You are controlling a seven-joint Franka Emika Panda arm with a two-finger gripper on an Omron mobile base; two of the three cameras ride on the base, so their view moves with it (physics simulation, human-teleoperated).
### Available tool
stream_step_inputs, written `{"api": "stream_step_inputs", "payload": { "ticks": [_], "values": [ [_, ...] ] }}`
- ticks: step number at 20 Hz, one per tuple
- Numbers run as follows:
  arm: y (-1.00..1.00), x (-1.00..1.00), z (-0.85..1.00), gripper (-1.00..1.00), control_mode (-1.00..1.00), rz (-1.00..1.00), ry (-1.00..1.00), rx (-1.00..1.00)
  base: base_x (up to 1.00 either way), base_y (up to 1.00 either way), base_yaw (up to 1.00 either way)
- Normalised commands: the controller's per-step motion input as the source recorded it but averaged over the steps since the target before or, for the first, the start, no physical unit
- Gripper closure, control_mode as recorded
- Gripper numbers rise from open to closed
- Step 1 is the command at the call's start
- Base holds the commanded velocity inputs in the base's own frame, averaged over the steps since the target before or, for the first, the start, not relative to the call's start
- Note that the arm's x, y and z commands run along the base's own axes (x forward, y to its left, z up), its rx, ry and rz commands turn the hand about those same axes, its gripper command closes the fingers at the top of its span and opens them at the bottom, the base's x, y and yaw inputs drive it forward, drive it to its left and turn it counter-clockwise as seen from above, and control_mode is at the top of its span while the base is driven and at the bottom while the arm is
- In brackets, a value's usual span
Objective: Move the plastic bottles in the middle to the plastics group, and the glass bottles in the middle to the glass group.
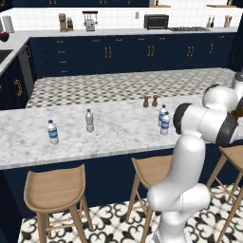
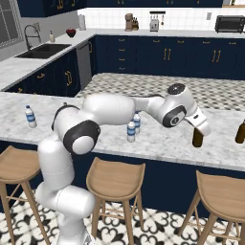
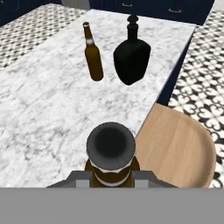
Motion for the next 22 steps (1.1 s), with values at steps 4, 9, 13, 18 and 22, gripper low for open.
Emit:
{"api": "stream_step_inputs", "payload": {
  "ticks": [4, 9, 13, 18, 22],
  "values": [
    [-0.62, 0.05, -0.02, 1.00, -1.00, 0.00, -0.01, 0.02, 0.00, 0.00, 0.00],
    [-0.52, 0.10, -0.09, 1.00, -1.00, 0.00, -0.02, 0.00, 0.00, 0.00, 0.00],
    [-0.39, 0.04, -0.08, 1.00, -1.00, 0.00, -0.01, 0.00, 0.00, 0.00, 0.00],
    [-0.02, -0.01, -0.36, 1.00, -1.00, 0.01, -0.01, 0.00, 0.00, 0.00, 0.00],
    [0.00, 0.04, -0.20, 1.00, -1.00, 0.02, 0.00, 0.00, 0.00, 0.00, 0.00]
  ]
}}
